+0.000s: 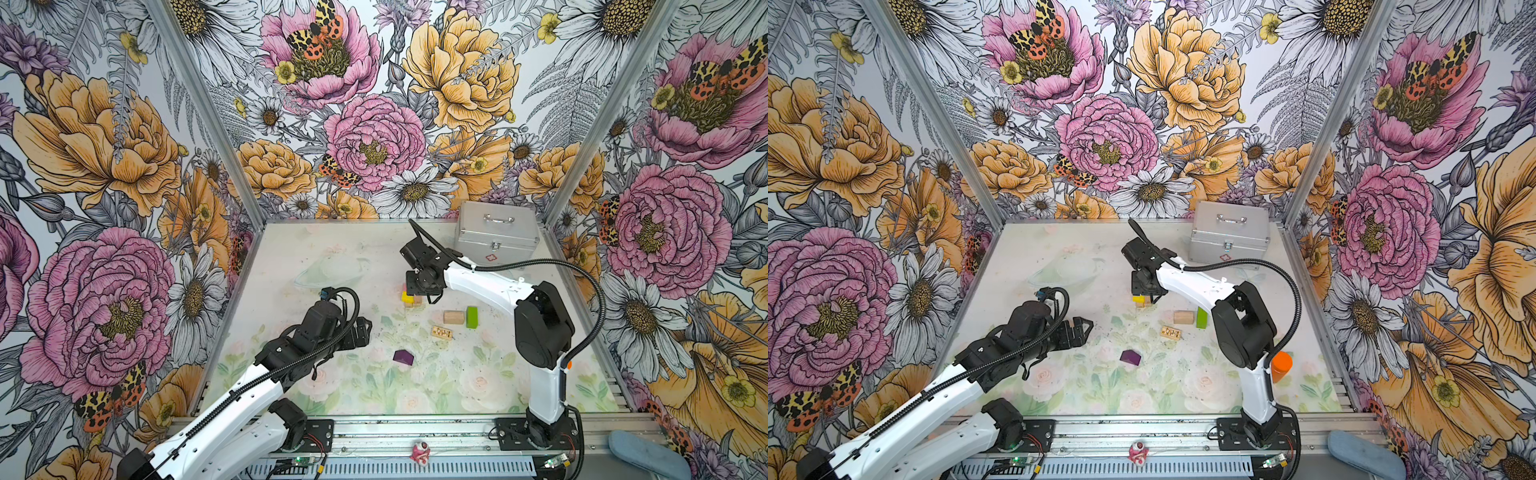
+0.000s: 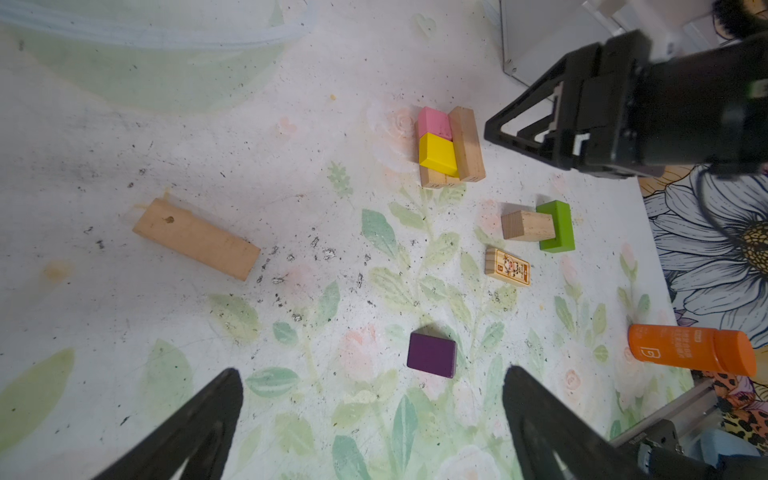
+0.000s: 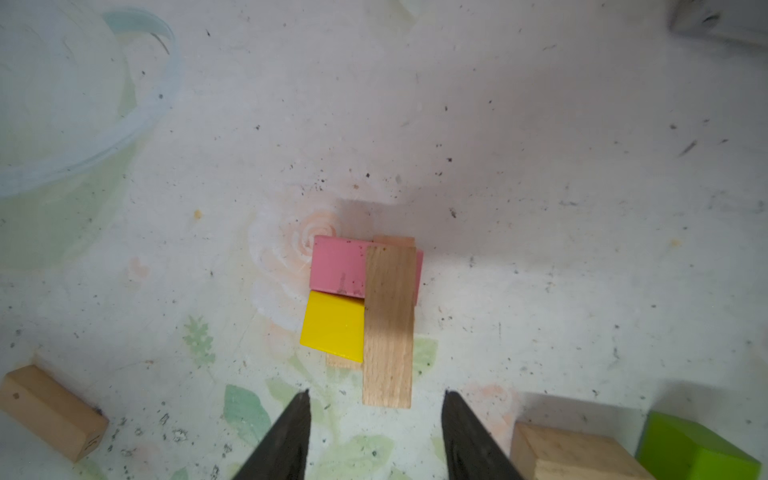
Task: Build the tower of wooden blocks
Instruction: 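Raise the right gripper from the stack while the left gripper moves toward the bar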
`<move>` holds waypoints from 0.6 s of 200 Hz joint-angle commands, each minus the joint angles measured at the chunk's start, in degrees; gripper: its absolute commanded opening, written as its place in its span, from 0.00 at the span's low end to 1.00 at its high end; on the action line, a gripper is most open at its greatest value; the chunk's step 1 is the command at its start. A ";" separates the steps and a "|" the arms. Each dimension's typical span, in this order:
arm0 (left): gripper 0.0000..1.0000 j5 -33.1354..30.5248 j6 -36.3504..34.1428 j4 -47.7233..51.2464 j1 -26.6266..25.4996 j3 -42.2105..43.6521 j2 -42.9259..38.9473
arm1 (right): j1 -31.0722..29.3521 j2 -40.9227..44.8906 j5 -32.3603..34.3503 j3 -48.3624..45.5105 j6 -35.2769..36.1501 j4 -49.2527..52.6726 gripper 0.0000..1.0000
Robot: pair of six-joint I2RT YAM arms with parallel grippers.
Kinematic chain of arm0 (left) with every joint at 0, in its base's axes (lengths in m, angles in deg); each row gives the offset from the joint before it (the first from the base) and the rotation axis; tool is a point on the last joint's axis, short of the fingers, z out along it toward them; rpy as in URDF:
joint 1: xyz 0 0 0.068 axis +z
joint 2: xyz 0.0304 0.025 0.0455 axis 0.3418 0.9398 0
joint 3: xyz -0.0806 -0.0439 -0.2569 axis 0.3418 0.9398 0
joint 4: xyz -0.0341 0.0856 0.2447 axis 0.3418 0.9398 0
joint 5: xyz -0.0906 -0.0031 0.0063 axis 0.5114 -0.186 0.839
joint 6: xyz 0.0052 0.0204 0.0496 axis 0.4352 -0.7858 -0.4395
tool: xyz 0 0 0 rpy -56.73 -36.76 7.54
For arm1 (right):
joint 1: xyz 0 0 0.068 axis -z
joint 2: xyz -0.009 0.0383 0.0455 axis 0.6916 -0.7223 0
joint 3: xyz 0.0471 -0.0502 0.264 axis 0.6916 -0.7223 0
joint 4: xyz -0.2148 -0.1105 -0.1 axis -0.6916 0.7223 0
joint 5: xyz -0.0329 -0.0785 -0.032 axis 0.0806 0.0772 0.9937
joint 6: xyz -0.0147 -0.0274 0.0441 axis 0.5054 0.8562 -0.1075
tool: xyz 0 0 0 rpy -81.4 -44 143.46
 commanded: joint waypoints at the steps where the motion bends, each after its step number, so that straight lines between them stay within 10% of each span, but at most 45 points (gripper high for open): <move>1: 0.98 -2.18 1.84 0.23 0.37 -0.08 0.48 | -0.11 6.39 0.79 -1.62 0.66 -0.20 0.55; 120: 0.96 -14.23 13.84 4.27 -5.75 3.80 0.55 | -0.11 28.60 -2.39 -18.89 6.61 -0.45 0.57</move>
